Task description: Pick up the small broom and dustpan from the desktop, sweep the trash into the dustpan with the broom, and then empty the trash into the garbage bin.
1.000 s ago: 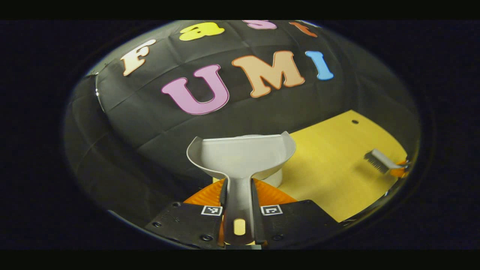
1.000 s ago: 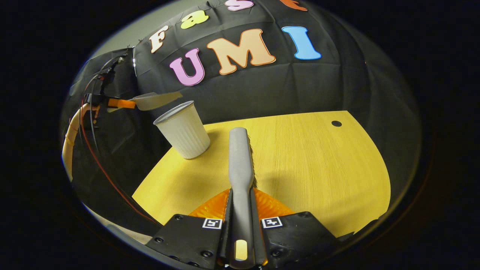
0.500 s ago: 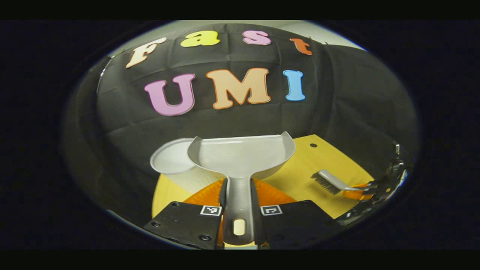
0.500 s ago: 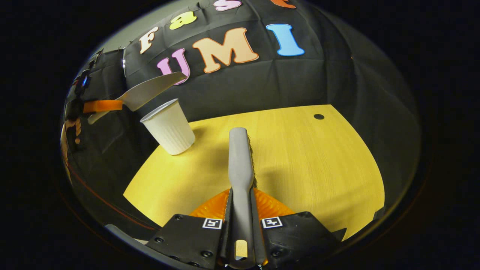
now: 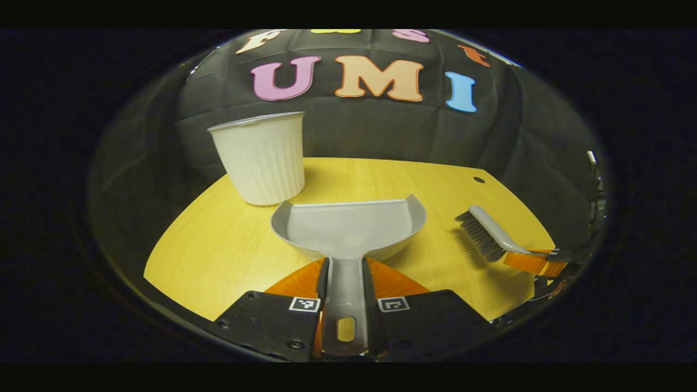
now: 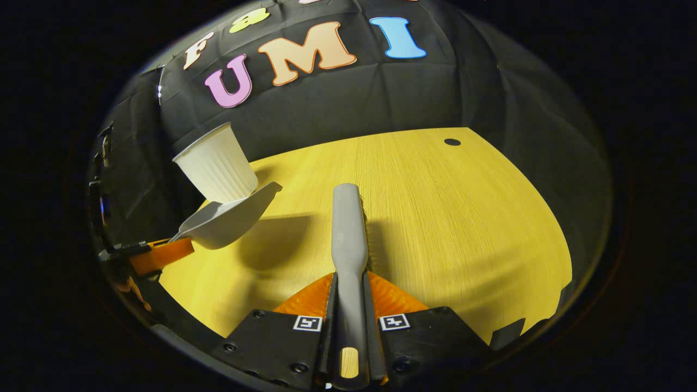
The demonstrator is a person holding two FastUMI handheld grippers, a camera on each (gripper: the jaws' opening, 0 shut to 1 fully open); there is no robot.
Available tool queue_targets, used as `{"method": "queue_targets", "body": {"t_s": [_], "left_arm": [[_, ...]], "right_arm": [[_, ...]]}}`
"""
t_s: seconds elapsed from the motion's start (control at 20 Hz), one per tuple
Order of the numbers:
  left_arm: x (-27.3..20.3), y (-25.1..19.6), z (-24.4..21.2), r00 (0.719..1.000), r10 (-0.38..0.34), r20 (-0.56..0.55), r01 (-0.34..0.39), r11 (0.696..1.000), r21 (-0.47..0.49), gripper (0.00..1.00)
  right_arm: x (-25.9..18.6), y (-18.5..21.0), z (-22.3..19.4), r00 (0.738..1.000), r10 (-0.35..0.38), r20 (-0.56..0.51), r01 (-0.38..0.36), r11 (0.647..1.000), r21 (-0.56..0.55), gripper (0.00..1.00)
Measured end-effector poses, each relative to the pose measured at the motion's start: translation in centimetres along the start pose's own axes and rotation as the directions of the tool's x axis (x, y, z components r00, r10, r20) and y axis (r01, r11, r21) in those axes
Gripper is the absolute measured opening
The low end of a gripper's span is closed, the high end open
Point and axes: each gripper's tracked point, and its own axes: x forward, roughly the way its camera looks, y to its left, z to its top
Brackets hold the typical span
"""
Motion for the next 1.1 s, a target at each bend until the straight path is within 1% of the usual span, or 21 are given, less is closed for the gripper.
{"method": "queue_targets", "body": {"t_s": [0.1,0.2,0.35,0.45,0.55,0.7,0.75,0.95,1.0,1.05,1.1], "left_arm": [[1.0,-0.3,-1.5,1.000,0.007,-0.017,-0.007,0.999,0.041,0.24],[1.8,-0.6,-2.5,0.999,-0.004,-0.036,0.006,0.997,0.074,0.24],[2.8,-1.1,-3.7,0.999,-0.012,-0.052,0.016,0.997,0.079,0.24],[3.2,-0.8,-4.7,0.998,-0.002,-0.067,0.008,0.995,0.098,0.24],[3.3,-0.8,-4.8,0.999,0.000,-0.051,0.006,0.993,0.122,0.25],[3.5,-0.7,-5.3,0.999,-0.001,-0.049,0.007,0.993,0.119,0.25],[3.7,-0.7,-5.6,0.999,-0.001,-0.049,0.007,0.993,0.120,0.28],[4.0,-0.4,-7.1,0.996,0.000,-0.089,0.009,0.995,0.095,0.29],[3.9,-0.4,-6.8,0.997,-0.002,-0.077,0.008,0.996,0.089,0.31],[3.9,-0.5,-7.0,0.997,-0.005,-0.081,0.013,0.996,0.090,0.33],[3.8,-0.8,-7.1,0.996,-0.020,-0.089,0.028,0.996,0.089,0.53]], "right_arm": [[1.3,0.0,-1.1,1.000,-0.011,-0.017,0.011,1.000,0.002,0.23],[1.9,0.1,-1.8,0.999,-0.019,-0.041,0.019,1.000,0.000,0.23],[2.5,-0.2,-2.6,0.998,-0.029,-0.047,0.029,1.000,-0.012,0.23],[2.6,-0.2,-2.6,0.998,-0.030,-0.046,0.030,1.000,-0.011,0.23],[2.8,-0.1,-3.0,0.998,-0.028,-0.060,0.028,1.000,-0.001,0.23],[3.3,0.1,-3.7,0.997,-0.028,-0.074,0.029,1.000,0.011,0.23],[3.5,0.1,-3.9,0.997,-0.025,-0.078,0.026,1.000,0.014,0.23],[3.6,0.0,-4.7,0.994,-0.016,-0.104,0.019,1.000,0.022,0.24],[3.7,0.1,-4.7,0.994,-0.016,-0.106,0.019,0.999,0.030,0.25],[3.7,0.0,-4.9,0.994,-0.016,-0.109,0.020,0.999,0.034,0.22],[3.6,0.0,-5.0,0.993,-0.011,-0.117,0.015,0.999,0.037,0.28]]}}
